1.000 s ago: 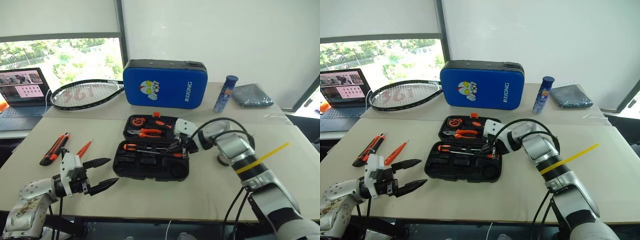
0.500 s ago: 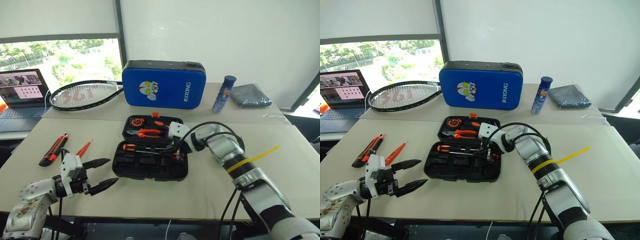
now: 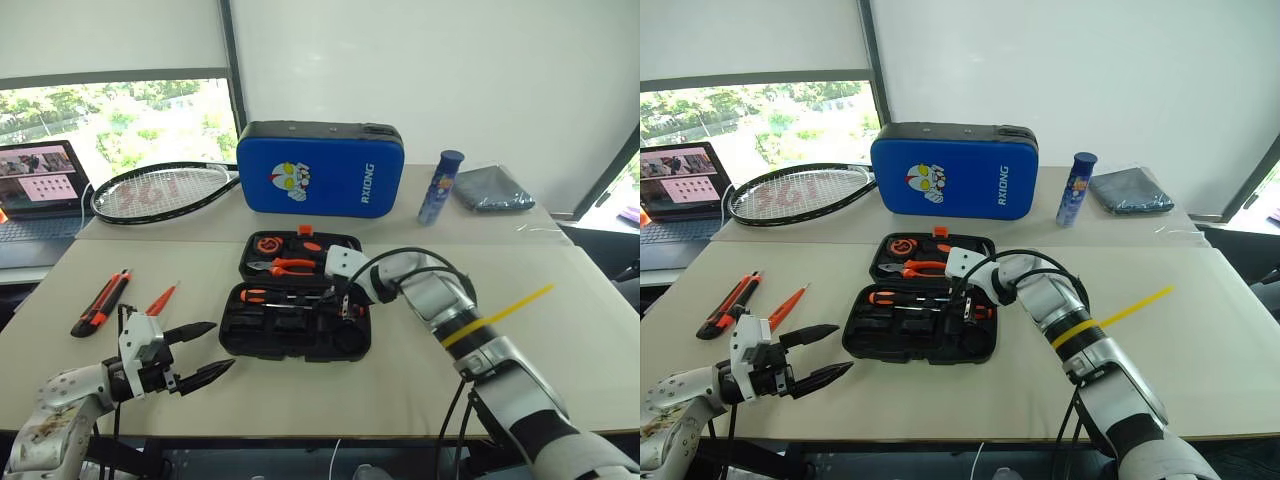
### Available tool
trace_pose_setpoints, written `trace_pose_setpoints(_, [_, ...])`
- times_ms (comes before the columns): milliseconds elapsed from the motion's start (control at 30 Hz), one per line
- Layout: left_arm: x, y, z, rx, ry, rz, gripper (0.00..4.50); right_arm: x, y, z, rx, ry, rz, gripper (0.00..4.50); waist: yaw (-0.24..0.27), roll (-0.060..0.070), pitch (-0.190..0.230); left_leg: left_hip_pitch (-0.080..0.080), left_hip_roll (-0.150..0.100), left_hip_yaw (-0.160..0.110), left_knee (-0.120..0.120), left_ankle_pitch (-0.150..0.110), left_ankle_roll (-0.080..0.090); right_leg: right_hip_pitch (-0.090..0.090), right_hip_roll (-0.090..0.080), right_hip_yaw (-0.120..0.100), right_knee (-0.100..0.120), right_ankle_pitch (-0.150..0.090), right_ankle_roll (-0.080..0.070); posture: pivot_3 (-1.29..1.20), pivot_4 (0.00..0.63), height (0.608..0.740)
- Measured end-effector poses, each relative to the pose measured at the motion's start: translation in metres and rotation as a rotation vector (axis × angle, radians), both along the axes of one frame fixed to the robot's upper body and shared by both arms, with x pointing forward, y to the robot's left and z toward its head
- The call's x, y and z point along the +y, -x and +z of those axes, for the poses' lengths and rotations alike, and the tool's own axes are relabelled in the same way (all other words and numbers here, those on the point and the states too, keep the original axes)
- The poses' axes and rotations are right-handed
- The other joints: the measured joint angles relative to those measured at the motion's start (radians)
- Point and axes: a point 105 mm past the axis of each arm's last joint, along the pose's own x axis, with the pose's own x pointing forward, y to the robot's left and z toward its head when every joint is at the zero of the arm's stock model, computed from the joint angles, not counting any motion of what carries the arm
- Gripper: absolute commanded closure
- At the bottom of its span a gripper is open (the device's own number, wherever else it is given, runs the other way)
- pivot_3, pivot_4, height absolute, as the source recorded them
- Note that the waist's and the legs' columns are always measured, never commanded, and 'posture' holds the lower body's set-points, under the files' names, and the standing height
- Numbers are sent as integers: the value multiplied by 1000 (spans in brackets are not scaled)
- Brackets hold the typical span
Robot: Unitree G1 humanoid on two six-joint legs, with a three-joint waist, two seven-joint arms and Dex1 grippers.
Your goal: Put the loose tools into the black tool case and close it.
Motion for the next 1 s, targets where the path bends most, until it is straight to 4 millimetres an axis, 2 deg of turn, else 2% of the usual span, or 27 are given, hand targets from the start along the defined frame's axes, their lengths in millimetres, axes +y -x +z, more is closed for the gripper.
trace_pose_setpoints(33, [6,2,0,0,3,28,0,-6,4,4,3,-29,11,3913,1,0,0,-1,0,-1,0,0,0,0,-1,0,0,0,0,0,150,740])
trace_pose_setpoints(67, [11,4,2,-8,4,54,0,-14,11,10,1,-67,25,3730,1,0,0,-2,0,-2,-1,0,0,-1,-1,-1,-1,0,0,0,150,740])
trace_pose_setpoints(200, [70,29,-2,7,-6,322,0,-62,48,33,-63,-342,44,2232,11,0,0,0,0,-7,-7,-2,1,2,-4,-3,-9,-1,1,0,150,740])
trace_pose_setpoints(267, [86,39,-3,13,-1,403,0,-73,62,32,-104,-433,39,1695,11,0,1,0,0,-6,-7,-2,1,2,-4,-2,-9,-1,1,0,150,740])
trace_pose_setpoints(333, [104,54,-5,25,6,491,0,-86,80,26,-138,-538,22,883,13,0,0,2,1,-5,-8,-2,1,4,-3,-3,-9,-1,1,0,150,740])
trace_pose_setpoints(400, [128,74,-16,69,21,630,0,-110,96,10,-150,-636,-69,199,13,-1,0,4,1,-2,-8,-2,1,5,-3,-1,-9,-1,1,0,150,740])
trace_pose_setpoints(433, [134,80,-20,86,26,667,0,-117,100,5,-154,-651,-97,53,13,-1,1,5,0,0,-8,-2,1,5,-4,0,-9,-1,1,0,150,740])
trace_pose_setpoints(533, [147,90,-24,93,42,760,0,-131,112,-7,-168,-653,-143,53,14,-2,1,10,0,6,-8,1,-1,9,-2,0,-8,-2,3,0,150,740])
trace_pose_setpoints(667, [151,95,-27,108,47,789,0,-133,118,-8,-216,-649,-124,53,11,-4,3,21,2,7,-8,2,-2,19,0,0,-8,-6,4,0,150,740])
trace_pose_setpoints(733, [148,84,-19,99,84,775,0,-132,119,-6,-232,-655,-116,53,11,-5,3,22,3,7,-8,2,-2,20,0,0,-8,-8,0,0,150,740])
trace_pose_setpoints(833, [143,59,-1,110,78,742,0,-127,120,-2,-245,-668,-102,53,24,-6,3,22,3,6,-8,2,-2,20,1,-1,-7,-6,5,0,150,740])
trace_pose_setpoints(933, [127,13,30,141,53,680,0,-116,121,8,-275,-677,-67,53,35,-6,3,20,2,3,-8,2,-3,20,0,-3,-7,-7,6,0,150,740])
trace_pose_setpoints(967, [114,-6,38,190,1,638,0,-112,121,12,-282,-683,-58,53,37,-7,4,19,1,3,-8,2,-3,20,0,-3,-7,-6,5,0,150,740])
trace_pose_setpoints(1000, [109,-11,43,205,-27,624,0,-108,121,14,-282,-687,-42,53,34,-7,4,19,1,3,-8,2,-3,20,0,-3,-8,-5,3,0,150,740])
